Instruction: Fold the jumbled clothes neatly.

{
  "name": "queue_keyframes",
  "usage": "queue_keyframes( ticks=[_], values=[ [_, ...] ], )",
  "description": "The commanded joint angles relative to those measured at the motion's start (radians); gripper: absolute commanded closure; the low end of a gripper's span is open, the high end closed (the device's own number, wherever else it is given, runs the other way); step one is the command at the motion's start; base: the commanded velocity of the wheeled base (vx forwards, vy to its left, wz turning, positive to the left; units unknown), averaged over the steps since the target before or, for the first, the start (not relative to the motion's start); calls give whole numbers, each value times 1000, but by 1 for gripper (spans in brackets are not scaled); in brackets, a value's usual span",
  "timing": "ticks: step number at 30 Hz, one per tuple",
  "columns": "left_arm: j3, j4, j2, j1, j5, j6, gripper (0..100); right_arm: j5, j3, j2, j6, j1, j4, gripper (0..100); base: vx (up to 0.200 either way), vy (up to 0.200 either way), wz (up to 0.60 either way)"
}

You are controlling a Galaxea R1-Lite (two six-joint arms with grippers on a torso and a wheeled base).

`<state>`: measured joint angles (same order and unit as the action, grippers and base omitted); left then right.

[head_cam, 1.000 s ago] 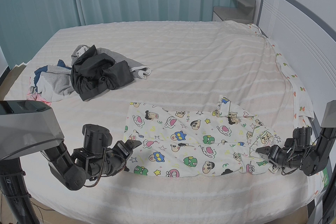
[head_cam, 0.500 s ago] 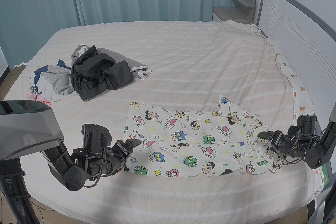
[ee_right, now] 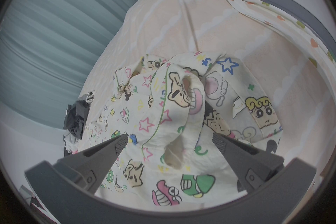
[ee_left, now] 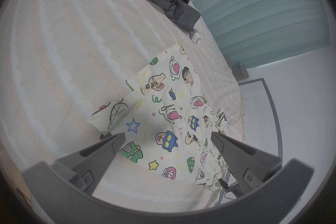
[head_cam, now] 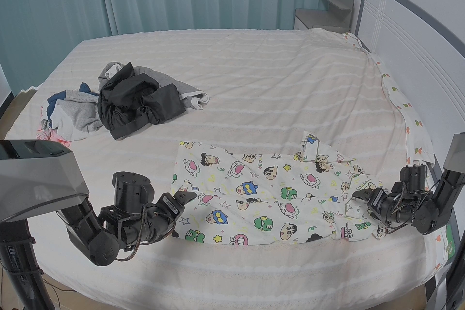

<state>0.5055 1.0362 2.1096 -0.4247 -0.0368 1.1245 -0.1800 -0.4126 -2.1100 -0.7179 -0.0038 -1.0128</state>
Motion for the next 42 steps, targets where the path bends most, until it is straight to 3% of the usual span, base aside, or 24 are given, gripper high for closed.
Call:
queue_keyframes(
  ticks=[1,12,13,20,42],
  values=[
    [1,-1,0,-2,-2,1,0,5,-31,-41,-29,4,3,0,0,0,0],
    [2,-1,1,-2,-2,0,0,16,-88,-97,-66,15,2,0,0,0,0],
    [2,-1,1,-2,-2,0,0,16,-89,-97,-66,15,2,100,0,0,0],
    [4,-1,3,-2,-2,0,0,57,-83,-91,-75,16,0,100,0,0,0],
    [2,-1,1,-2,3,0,0,60,-17,-5,-74,15,0,100,0,0,0]
  ],
)
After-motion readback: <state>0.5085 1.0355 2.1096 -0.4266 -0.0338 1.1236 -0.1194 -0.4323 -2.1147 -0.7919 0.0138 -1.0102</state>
